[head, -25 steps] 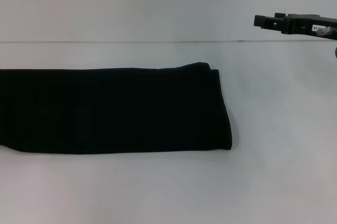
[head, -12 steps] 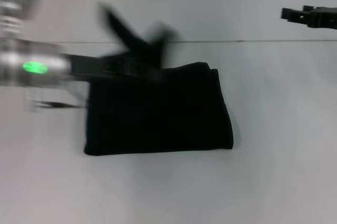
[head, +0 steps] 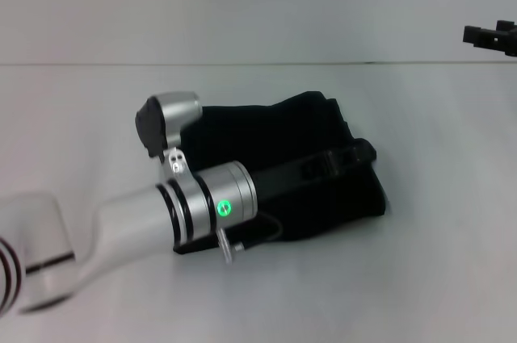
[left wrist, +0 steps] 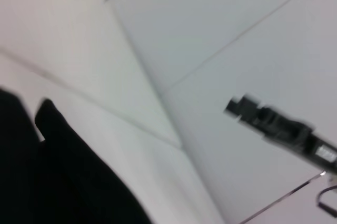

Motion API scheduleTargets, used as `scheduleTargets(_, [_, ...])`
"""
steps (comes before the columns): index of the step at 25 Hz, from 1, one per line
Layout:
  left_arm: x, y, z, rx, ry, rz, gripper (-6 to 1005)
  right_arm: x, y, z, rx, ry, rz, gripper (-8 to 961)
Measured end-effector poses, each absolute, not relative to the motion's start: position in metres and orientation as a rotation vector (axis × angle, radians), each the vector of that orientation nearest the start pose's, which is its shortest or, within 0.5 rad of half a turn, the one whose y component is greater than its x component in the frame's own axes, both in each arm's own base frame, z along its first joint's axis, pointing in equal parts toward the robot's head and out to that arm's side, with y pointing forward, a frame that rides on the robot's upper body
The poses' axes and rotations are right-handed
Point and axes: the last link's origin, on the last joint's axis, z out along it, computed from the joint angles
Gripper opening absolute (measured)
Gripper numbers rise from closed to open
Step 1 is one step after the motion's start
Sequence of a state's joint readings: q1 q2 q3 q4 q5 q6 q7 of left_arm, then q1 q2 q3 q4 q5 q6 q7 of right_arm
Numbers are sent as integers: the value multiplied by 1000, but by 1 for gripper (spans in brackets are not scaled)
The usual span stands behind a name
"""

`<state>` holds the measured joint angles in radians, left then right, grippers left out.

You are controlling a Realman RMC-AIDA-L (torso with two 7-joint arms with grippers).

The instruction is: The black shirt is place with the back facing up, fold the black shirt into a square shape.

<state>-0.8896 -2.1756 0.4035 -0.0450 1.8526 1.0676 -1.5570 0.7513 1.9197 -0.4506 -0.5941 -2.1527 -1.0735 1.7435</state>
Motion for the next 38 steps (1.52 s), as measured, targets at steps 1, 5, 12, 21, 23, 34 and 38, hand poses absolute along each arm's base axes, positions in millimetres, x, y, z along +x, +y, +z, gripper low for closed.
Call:
scheduleTargets(1, [-171,355,-139,-2328,-1557,-1106,107,278,448,100,-2130,942,517,763])
scheduleTargets(5, [-166,342,-137,-2364,-1509,-1227,205,276,444,91,-2180,976,494,763])
scheduleTargets(12, [-181,329,-93,-2438,-1324,-1442,417,265,434,73,-2299,1172,443,764])
scheduleTargets(21, [-216,341,-58,-2468,-1093,-1228,810,266,418,30,-2330,1486,345,762])
scheduleTargets(23, [-221,344,-56,-2476,-1047,-1163,873,267,417,20,-2315,1520,349,762])
scheduleTargets(34, [-226,357,-57,-2478,-1001,-1020,936,251,423,-23,-2254,1566,376,748])
scheduleTargets(38, [-228,357,-57,-2482,-1001,-1004,936,251,424,-27,-2226,1578,382,743])
